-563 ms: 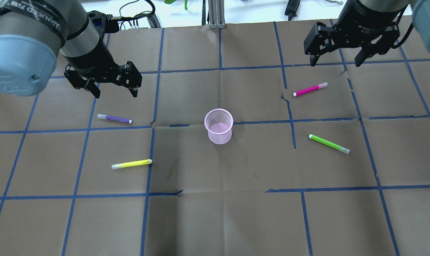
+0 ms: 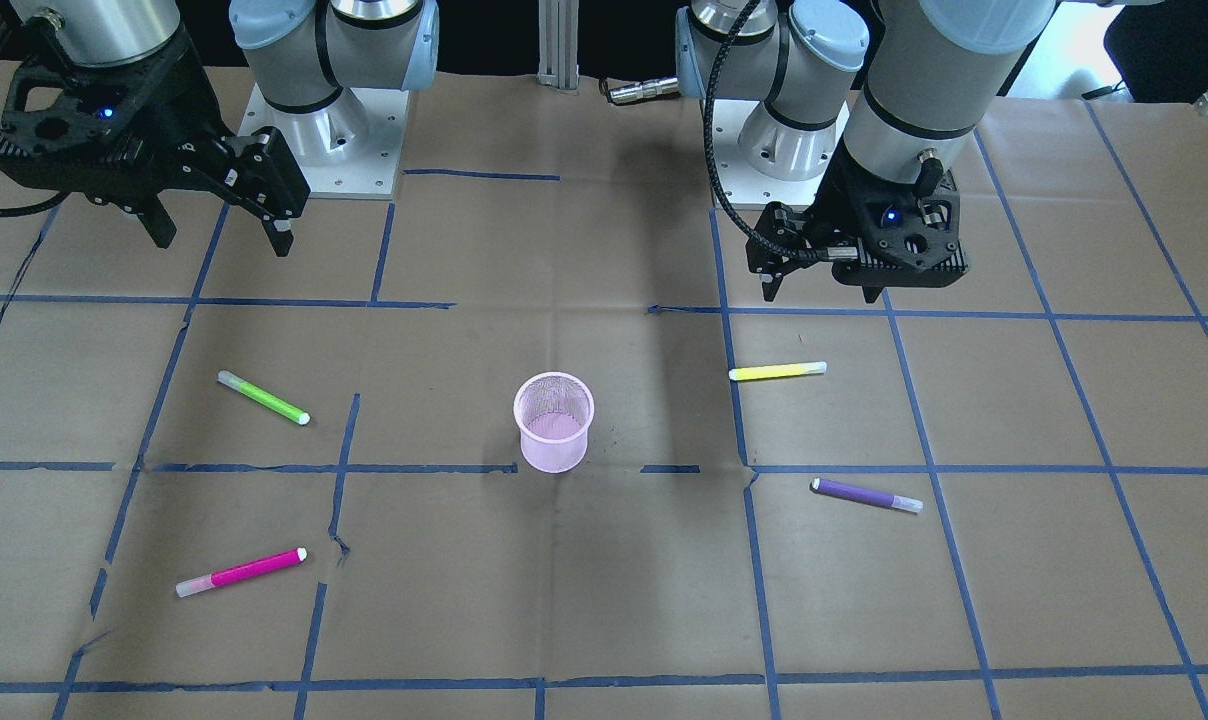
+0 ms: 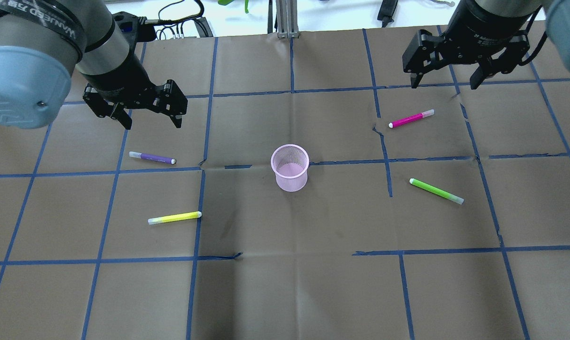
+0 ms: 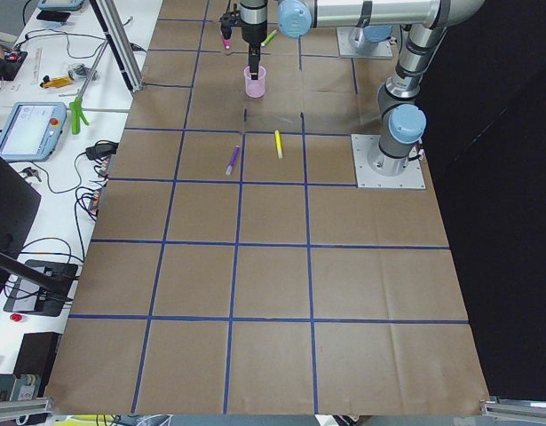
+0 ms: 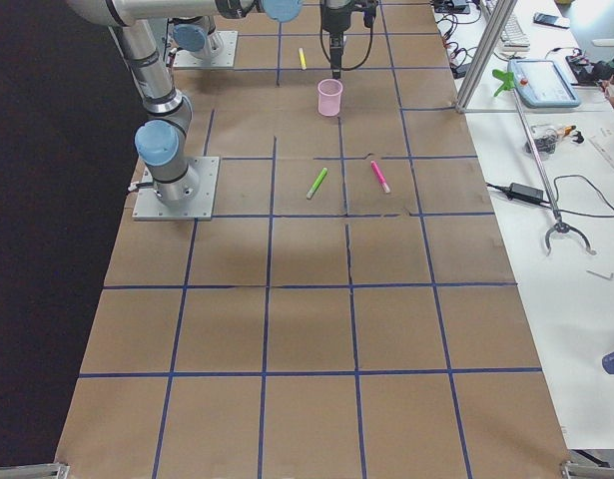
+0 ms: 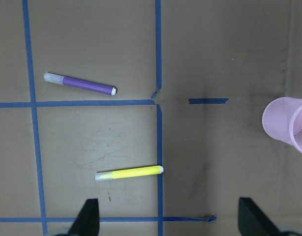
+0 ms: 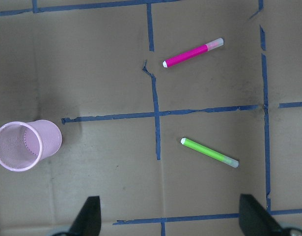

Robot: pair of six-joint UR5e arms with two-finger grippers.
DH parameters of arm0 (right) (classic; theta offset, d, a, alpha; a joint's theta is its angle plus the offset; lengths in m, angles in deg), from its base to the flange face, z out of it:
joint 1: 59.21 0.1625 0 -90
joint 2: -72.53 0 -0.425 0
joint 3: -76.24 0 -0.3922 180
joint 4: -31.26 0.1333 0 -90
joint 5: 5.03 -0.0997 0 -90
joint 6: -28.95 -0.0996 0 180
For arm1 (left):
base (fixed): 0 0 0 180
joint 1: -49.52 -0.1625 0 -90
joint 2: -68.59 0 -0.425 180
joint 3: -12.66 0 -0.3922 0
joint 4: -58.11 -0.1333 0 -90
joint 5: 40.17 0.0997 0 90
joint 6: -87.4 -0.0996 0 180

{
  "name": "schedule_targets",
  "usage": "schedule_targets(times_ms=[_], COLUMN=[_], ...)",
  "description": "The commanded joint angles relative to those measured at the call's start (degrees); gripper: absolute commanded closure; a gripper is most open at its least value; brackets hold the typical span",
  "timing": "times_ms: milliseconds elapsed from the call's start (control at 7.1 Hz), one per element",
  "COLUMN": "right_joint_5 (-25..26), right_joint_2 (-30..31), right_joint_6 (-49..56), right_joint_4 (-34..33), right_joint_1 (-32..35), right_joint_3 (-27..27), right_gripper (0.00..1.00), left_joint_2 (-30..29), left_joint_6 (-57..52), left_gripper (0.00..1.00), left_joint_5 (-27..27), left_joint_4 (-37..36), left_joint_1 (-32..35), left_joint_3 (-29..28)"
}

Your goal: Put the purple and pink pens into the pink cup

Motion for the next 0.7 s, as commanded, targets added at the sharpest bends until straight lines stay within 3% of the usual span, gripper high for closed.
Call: schedule_targets(times_ms=[0, 141, 563], right_joint_5=[-0.1, 0.5, 0.4], right_joint_2=[-2.6, -4.4, -10.4], right_joint_6=[15.3, 23.3, 54.0], right_joint_4=[-3.4, -7.4, -11.4], right_joint_1=[-0.3, -0.4, -0.3], right_joint_3=[-0.9, -1.2, -4.4], right_gripper=[0.0, 0.0, 0.0], left_joint_2=[0.2, 0.2, 0.2], left_joint_6=[0.2, 0.3, 9.7], left_gripper=[0.01, 0.01, 0.01], left_joint_5=[0.2, 0.2, 0.2], left_joint_4=[0.0, 0.0, -0.2], left_joint_1=[0.0, 0.0, -0.9], left_joint_3=[0.1, -0.2, 0.0])
